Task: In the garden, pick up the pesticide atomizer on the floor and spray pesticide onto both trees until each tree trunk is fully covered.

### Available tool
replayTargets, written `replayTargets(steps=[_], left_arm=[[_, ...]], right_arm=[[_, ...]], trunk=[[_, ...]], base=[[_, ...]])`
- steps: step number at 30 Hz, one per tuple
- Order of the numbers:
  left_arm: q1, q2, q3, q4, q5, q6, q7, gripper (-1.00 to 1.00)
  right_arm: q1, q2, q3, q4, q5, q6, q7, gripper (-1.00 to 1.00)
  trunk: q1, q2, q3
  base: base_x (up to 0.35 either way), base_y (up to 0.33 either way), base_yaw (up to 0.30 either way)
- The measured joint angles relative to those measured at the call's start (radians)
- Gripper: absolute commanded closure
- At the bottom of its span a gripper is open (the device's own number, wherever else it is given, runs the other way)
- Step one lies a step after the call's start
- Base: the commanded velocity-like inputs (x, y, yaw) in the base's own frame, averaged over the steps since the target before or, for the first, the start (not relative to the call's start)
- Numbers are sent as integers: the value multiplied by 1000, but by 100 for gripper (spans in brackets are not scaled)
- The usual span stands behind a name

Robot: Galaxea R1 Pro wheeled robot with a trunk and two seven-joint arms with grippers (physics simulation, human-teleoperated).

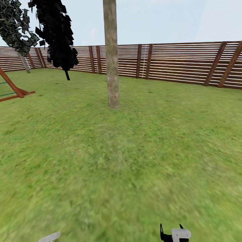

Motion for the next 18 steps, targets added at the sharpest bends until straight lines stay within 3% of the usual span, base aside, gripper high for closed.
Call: replayTargets(steps=[18], left_arm=[[0,0,0,0,0,0,0,100]], right_arm=[[0,0,0,0,0,0,0,-100]], trunk=[[0,0,0]], base=[[338,0,0]])
